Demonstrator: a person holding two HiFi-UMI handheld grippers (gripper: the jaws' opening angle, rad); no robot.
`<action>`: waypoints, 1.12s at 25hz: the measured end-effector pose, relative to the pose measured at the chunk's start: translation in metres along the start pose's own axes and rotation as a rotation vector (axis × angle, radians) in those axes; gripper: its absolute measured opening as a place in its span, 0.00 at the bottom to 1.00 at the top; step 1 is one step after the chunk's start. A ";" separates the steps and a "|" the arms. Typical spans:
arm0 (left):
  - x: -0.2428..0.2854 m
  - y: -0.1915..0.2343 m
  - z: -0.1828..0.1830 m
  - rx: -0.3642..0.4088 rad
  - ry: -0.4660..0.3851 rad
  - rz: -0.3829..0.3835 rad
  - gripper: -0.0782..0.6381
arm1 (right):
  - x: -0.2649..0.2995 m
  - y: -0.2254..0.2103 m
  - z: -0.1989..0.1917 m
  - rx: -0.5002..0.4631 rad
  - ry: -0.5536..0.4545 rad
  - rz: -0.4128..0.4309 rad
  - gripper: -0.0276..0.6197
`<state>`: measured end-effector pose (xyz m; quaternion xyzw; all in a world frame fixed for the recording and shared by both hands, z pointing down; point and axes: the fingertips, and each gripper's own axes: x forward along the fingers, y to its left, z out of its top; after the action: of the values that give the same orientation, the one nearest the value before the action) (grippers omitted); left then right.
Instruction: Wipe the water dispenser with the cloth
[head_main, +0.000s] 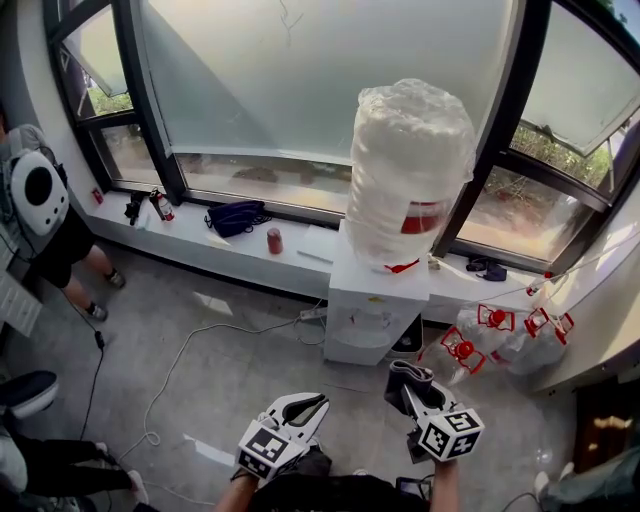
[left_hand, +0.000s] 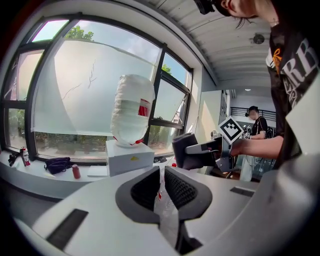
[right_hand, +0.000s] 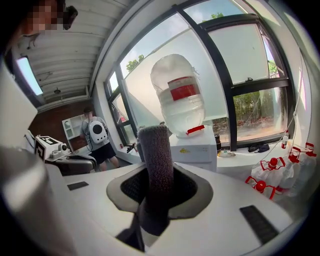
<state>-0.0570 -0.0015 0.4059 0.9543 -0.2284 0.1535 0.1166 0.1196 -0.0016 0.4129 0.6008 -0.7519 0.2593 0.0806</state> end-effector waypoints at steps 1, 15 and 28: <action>-0.001 -0.008 0.000 0.003 0.002 -0.001 0.17 | -0.005 0.002 -0.002 -0.015 0.002 0.006 0.21; -0.007 -0.146 0.013 0.019 -0.074 0.070 0.17 | -0.127 0.003 -0.042 -0.095 -0.002 0.133 0.22; -0.030 -0.236 0.000 0.037 -0.082 0.106 0.17 | -0.198 0.006 -0.076 -0.074 -0.032 0.226 0.22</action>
<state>0.0286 0.2153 0.3596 0.9483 -0.2804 0.1245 0.0811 0.1516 0.2067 0.3903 0.5129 -0.8250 0.2292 0.0610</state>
